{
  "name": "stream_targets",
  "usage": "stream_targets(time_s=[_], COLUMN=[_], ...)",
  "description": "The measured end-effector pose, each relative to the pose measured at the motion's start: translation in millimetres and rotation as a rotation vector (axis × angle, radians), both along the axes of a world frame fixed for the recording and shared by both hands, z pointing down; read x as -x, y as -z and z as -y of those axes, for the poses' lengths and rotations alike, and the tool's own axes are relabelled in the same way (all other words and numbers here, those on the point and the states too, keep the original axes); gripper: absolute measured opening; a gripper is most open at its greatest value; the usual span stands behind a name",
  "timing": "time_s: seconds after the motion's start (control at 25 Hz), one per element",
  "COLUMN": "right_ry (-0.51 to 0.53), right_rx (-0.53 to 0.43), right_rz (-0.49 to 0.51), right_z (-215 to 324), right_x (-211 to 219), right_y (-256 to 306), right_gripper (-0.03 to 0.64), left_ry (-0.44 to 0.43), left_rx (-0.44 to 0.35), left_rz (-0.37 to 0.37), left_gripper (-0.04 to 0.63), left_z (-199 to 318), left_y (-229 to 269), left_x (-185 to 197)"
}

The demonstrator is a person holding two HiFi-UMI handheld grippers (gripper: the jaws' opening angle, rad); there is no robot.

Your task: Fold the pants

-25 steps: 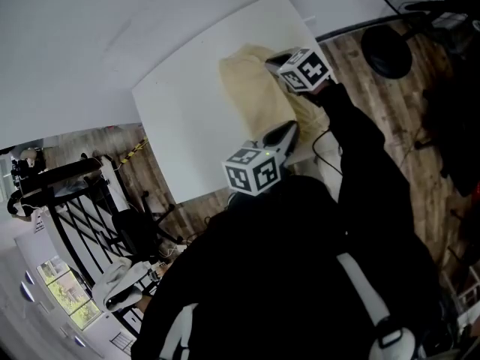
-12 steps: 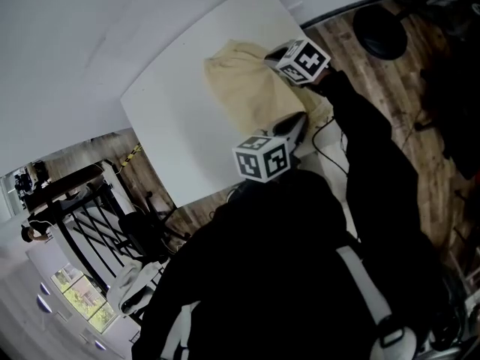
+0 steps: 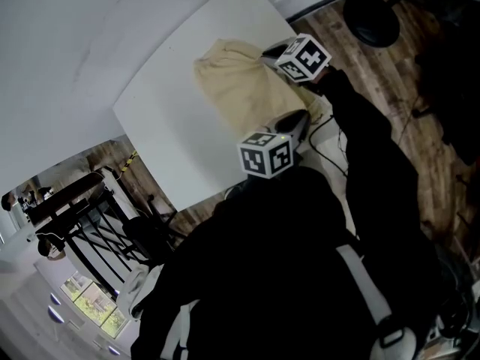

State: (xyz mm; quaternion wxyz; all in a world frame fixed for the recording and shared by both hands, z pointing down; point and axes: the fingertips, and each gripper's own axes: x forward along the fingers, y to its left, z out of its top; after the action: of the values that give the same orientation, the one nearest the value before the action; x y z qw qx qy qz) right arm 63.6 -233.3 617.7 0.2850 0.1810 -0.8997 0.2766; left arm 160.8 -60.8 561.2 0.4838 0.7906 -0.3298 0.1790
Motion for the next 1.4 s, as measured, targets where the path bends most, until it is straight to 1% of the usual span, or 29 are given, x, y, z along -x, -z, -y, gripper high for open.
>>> stream_targets(time_s=[0.04,0.08,0.12,0.16,0.2,0.32,0.52,0.88,1.08,1.4], right_ry=[-0.025,-0.051,-0.074,-0.089,-0.097,-0.087,-0.065,-0.036,0.007,0.071], right_rx=[0.014,0.026,0.032,0.034,0.032,0.011,-0.022,-0.082,-0.114,-0.137], right_rz=[0.028,0.049,0.062,0.064,0.059,0.028,0.0,-0.02,-0.04,-0.079], right_z=[0.8,2.1,3.6,4.9,5.5,3.2,-2.8,-5.4,-7.6,-11.1], right_x=[-3.0,-6.5,-10.1,-13.4,-15.9,-17.7,-9.0,12.0,31.9,49.4], right_y=[2.8,5.4,7.4,8.1,7.6,6.1,12.0,31.7,42.1,48.0], right_gripper=[0.01,0.011,0.03,0.064,0.077,0.078,0.078,0.078,0.078,0.078], left_ry=[-0.012,-0.024,-0.033,-0.039,-0.04,-0.029,0.017,0.149,0.243,0.398], left_rx=[-0.001,-0.001,-0.002,-0.002,-0.002,-0.002,-0.016,-0.054,-0.083,-0.135], left_rz=[-0.001,-0.002,-0.003,-0.002,0.0,0.006,0.019,0.039,0.047,0.092], left_gripper=[0.04,0.075,0.091,0.098,0.101,0.1,0.101,0.1,0.1,0.1], left_z=[-2.8,-5.9,-8.6,-10.7,-12.2,-13.9,-14.6,-12.5,-3.4,18.1], left_y=[0.4,1.1,1.6,1.5,0.7,-2.1,-1.0,5.5,11.5,23.8], left_x=[-2.7,-5.2,-6.8,-7.4,-7.3,-3.7,13.1,59.1,97.0,167.7])
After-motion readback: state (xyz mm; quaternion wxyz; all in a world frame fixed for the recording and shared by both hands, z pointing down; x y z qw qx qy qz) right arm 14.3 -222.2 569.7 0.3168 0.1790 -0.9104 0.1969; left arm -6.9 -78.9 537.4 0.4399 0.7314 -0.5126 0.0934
